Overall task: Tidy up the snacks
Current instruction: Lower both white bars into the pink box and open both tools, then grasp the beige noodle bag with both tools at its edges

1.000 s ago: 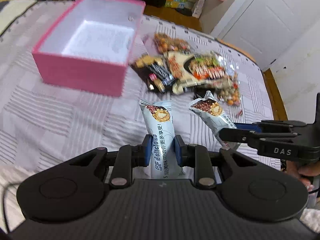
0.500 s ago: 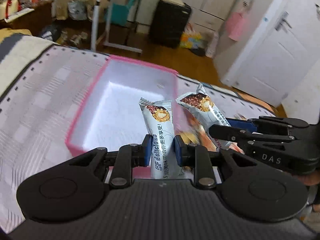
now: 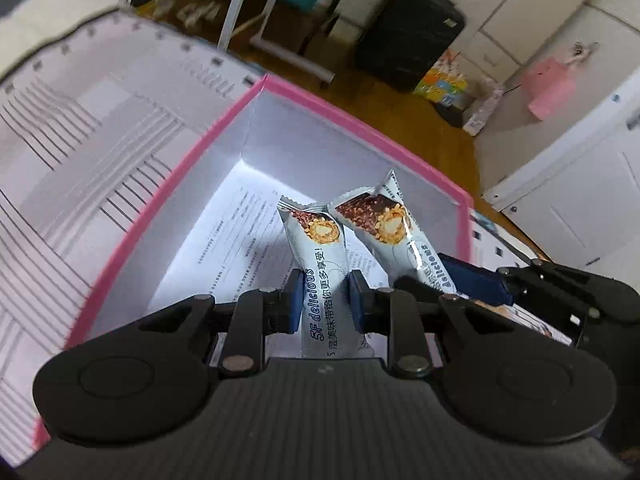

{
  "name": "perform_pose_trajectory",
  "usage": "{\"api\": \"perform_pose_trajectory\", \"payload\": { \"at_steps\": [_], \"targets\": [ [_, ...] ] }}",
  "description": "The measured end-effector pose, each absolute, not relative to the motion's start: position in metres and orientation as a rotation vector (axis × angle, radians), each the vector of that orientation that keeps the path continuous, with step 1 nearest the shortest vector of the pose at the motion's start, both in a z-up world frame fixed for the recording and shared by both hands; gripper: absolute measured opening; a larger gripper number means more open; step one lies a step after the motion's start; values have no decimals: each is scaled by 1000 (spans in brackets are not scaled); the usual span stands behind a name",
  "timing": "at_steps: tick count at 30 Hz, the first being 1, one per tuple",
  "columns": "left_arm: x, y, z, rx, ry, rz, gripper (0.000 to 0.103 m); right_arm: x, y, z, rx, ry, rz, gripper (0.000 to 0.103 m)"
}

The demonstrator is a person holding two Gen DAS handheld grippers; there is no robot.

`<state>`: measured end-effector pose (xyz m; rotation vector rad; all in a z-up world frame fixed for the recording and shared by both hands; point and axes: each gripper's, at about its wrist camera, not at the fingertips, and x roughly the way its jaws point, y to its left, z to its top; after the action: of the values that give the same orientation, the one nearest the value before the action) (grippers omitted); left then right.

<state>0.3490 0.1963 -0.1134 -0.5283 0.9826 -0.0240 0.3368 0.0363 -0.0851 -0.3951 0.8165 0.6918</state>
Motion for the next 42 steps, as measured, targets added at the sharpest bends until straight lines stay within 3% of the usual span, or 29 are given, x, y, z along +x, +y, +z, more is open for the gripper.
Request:
{"api": "perform_pose_trajectory", "payload": {
  "at_steps": [8,9,10,12,13,19,28,35,38,42],
  "targets": [
    [375,193,-157,-597,1080,26,24,346,59,-109,-574,848,693,32],
    [374,193,-157,-595,1074,43,30,345,58,-109,-567,850,682,40],
    [373,192,-157,-579,1069,56,42,344,54,-107,-551,849,674,45],
    [371,186,-149,-512,1067,43,59,339,42,-100,-500,831,674,48],
    [367,184,-143,-476,1056,24,60,335,35,-95,-474,818,677,48],
    [330,173,-95,-326,956,-50,61,298,-23,-50,-259,759,682,49],
    [260,144,-19,-175,891,-212,61,234,-93,12,-215,731,624,55],
    [224,106,23,-153,872,-360,61,192,-143,25,-176,806,546,72],
    [219,79,23,-147,902,-431,61,180,-162,25,-178,795,509,81],
    [223,41,9,-136,969,-478,61,179,-193,9,-133,824,455,83]
  ]
}}
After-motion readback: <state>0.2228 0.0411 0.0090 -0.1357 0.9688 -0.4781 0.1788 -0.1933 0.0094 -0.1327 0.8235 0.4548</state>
